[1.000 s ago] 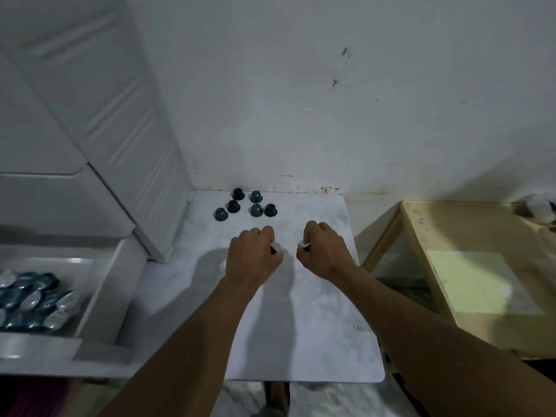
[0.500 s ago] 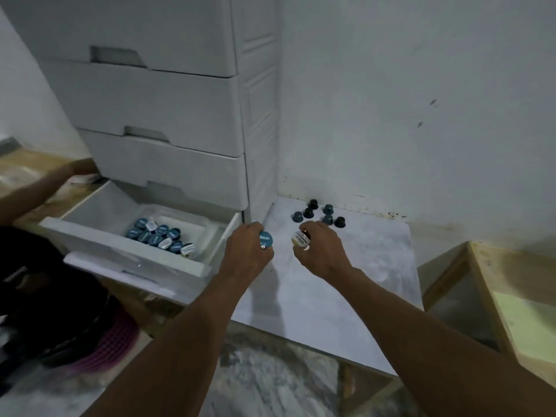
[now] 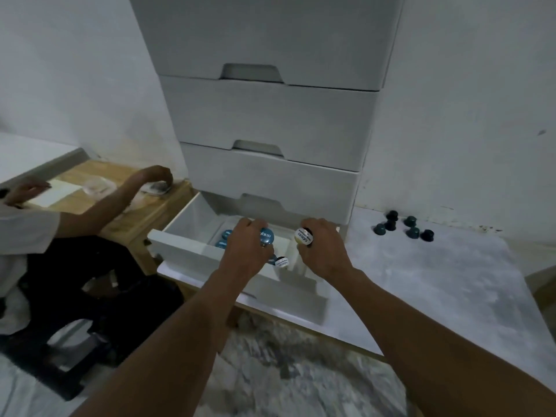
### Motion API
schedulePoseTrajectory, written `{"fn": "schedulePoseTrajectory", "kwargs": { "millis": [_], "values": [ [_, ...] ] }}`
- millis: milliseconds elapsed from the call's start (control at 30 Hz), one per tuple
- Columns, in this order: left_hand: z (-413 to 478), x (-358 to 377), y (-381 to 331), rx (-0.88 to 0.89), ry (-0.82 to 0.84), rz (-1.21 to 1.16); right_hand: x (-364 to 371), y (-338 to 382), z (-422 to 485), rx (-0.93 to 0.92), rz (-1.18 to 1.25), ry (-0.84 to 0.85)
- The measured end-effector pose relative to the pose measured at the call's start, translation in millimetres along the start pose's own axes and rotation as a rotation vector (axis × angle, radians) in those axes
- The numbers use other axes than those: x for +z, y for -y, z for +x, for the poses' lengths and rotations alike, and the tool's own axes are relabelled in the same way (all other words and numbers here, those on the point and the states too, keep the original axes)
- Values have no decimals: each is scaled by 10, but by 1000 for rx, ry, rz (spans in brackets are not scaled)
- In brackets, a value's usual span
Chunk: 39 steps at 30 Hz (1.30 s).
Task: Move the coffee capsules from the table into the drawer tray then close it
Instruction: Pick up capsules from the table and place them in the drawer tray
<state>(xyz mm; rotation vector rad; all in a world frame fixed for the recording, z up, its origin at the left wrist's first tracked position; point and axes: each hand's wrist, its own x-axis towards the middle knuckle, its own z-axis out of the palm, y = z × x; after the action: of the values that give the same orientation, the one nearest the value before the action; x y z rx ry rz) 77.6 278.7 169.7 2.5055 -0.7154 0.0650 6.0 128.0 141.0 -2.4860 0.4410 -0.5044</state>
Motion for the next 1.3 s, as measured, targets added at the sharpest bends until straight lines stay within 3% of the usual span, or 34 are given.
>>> {"fn": "schedulePoseTrajectory", "kwargs": {
  "millis": [333,700,1300],
  "values": [
    [627,155,594,83,106,8,640,83,455,107,-25,73],
    [1306,597,924,92,329,69,1158,-174,1020,200,-73,317],
    [1831,1022,1130,409,582,-89,1237,-374,995,402,-94,247]
  ]
}}
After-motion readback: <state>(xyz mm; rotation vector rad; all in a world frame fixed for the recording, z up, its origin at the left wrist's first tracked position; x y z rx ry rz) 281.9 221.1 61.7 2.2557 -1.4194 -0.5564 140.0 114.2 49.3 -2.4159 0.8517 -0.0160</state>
